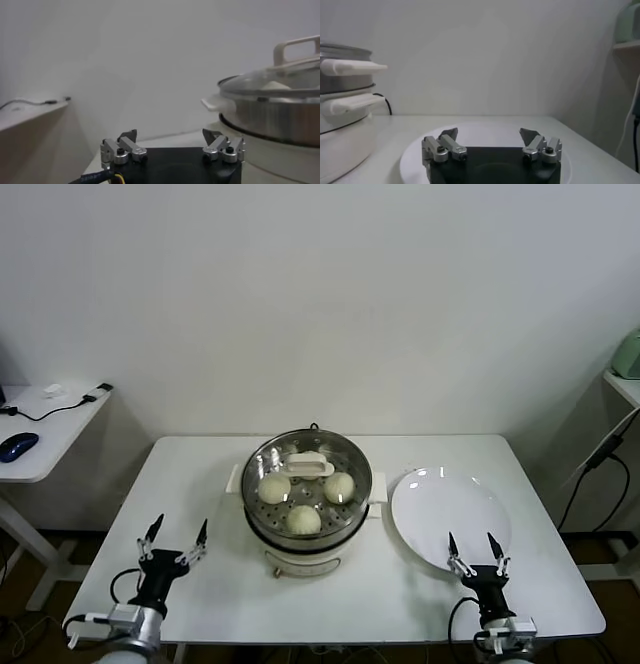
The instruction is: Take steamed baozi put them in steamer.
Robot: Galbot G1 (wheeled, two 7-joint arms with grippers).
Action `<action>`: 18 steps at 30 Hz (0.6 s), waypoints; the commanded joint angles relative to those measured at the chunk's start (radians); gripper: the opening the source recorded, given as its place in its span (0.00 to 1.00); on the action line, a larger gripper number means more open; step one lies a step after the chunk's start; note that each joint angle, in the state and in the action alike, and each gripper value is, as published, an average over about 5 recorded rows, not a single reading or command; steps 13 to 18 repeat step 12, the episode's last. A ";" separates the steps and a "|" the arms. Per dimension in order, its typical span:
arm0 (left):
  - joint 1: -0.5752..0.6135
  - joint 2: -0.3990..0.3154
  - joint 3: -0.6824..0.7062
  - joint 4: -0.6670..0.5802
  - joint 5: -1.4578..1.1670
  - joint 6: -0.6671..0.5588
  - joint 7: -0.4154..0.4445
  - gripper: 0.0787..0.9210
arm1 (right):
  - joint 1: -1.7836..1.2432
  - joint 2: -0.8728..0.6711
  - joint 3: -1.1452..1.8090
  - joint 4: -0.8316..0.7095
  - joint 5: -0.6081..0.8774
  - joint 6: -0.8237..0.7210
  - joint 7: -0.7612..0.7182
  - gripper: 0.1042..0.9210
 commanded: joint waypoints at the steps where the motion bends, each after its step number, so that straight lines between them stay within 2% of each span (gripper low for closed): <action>1: 0.037 -0.012 -0.022 0.068 -0.091 -0.093 0.009 0.88 | 0.001 -0.001 -0.004 -0.008 0.000 -0.002 0.002 0.88; 18: 0.036 -0.022 -0.016 0.055 -0.081 -0.099 0.014 0.88 | -0.002 0.000 -0.007 -0.001 -0.006 -0.005 0.001 0.88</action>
